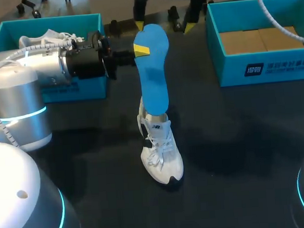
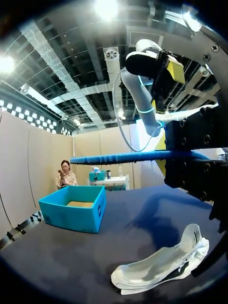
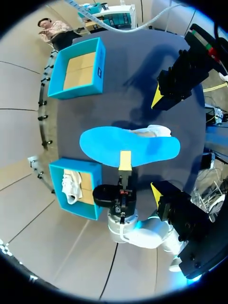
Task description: Take the shoe out of the shoebox, open the shoe tongue, remove and reinsert the insole, then place the shoe into the shoebox
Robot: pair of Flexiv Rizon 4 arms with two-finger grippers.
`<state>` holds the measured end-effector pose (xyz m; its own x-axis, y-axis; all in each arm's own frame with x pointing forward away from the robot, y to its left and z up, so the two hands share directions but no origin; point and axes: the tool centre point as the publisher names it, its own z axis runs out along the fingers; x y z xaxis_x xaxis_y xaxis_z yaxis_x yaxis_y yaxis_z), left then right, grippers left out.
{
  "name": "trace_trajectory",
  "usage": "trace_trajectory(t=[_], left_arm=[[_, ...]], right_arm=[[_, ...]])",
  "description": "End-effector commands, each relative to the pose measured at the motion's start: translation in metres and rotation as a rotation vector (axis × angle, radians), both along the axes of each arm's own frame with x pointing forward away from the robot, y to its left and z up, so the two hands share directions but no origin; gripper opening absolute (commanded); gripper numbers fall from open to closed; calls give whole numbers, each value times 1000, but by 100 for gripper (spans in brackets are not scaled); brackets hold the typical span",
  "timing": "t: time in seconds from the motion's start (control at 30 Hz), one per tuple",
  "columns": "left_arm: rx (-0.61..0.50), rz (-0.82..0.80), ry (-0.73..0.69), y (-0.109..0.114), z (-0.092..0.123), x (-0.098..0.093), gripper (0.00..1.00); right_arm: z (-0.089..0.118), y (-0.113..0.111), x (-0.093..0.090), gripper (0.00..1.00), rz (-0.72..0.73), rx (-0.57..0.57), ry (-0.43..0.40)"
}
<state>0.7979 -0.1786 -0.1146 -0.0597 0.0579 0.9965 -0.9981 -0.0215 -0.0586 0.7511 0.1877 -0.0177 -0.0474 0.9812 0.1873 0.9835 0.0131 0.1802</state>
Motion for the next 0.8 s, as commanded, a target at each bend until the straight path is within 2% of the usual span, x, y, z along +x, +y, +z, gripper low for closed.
trace_trajectory(t=[0.03, 0.13, 0.23, 0.8], left_arm=[[-1, -1, 0, -1, -1, 1, 0], [-1, -1, 0, -1, -1, 1, 0], [-1, -1, 0, -1, -1, 1, 0], [-1, -1, 0, -1, -1, 1, 0]], right_arm=[[-9, -15, -5, 100, 29, 200, -31], [-12, -19, -5, 100, 34, 245, -51], [-16, -22, -4, 100, 32, 254, -34], [-46, -44, -3, 100, 68, 554, -104]])
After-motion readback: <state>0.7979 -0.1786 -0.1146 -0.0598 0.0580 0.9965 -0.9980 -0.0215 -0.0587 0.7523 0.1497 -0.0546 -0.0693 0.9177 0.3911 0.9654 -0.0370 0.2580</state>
